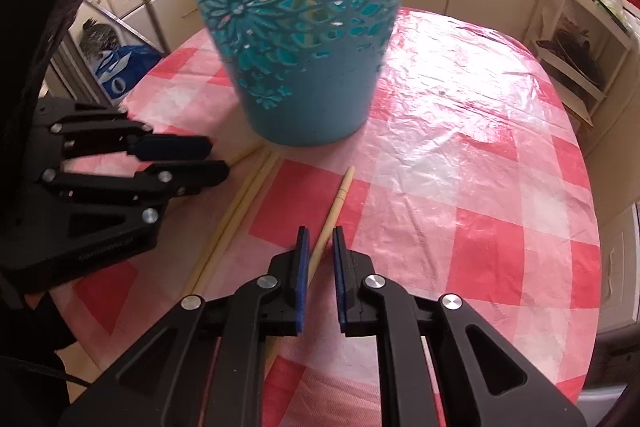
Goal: Organize utensils
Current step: 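Lift the stick over the basket and open the left gripper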
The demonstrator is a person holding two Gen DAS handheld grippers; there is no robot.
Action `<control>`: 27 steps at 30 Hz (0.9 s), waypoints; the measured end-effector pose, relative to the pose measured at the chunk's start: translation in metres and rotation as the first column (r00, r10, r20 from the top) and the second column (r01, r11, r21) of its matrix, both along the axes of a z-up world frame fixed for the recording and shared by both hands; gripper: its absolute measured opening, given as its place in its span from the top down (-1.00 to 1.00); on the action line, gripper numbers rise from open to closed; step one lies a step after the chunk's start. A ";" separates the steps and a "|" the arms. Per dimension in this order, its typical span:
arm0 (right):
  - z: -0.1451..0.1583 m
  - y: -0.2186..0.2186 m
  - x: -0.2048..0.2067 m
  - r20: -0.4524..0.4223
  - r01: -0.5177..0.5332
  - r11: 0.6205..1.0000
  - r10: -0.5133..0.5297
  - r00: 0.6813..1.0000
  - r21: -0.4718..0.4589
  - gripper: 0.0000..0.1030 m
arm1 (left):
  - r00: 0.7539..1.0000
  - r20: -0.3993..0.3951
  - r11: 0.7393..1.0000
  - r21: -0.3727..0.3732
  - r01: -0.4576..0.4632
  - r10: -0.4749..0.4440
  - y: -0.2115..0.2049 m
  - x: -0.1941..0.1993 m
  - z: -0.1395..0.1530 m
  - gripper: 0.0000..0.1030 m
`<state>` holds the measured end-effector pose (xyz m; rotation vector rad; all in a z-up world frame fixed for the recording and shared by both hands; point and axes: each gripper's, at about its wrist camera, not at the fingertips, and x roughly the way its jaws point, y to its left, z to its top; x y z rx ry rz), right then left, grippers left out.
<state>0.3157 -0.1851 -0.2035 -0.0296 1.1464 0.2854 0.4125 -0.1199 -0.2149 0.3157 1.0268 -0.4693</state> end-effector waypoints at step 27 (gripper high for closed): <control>-0.002 0.001 0.002 -0.008 -0.004 0.999 0.004 1.000 0.041 0.81 | 0.824 0.471 0.768 -0.636 0.069 0.315 0.093 -0.018 0.190 0.91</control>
